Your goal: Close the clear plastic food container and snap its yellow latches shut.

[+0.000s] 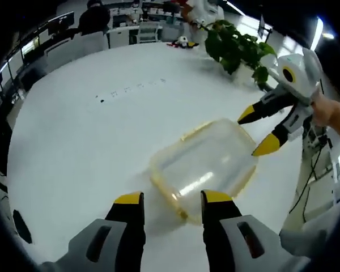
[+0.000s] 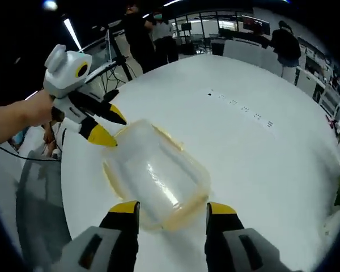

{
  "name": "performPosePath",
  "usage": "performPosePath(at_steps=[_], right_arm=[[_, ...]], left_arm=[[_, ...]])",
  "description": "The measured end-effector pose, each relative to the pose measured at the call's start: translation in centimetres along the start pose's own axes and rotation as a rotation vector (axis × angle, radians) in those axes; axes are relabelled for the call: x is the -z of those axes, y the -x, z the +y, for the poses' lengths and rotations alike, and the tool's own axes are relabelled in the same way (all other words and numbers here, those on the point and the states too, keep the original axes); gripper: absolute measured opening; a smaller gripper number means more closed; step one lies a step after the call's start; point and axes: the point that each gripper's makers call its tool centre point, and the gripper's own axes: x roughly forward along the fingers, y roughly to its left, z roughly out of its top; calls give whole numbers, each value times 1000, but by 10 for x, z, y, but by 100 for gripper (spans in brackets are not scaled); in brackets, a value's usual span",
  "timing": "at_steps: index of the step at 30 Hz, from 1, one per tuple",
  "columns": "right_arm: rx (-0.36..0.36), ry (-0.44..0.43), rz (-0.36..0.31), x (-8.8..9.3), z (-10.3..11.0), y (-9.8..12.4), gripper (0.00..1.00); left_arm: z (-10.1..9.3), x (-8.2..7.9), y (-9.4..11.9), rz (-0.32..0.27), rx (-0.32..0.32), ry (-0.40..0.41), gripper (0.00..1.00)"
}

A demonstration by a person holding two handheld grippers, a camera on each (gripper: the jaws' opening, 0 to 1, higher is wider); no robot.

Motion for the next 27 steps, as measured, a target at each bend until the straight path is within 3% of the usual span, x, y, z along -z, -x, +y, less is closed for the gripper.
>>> performPosePath(at_steps=[7, 10, 22, 25, 27], right_arm=[[-23, -182, -69, -7, -3, 0, 44], [-7, -178, -53, -3, -8, -3, 44], [-53, -335, -72, 0, -5, -11, 42], [-70, -344, -73, -2, 0, -14, 42], [-69, -341, -72, -2, 0, -15, 44]], left_arm=[[-2, -1, -5, -1, 24, 39, 38], [-4, -2, -6, -7, 31, 53, 38], [-8, -2, -10, -20, 64, 115, 35], [-11, 2, -13, -23, 85, 195, 35], [-7, 2, -13, -30, 91, 198, 35]])
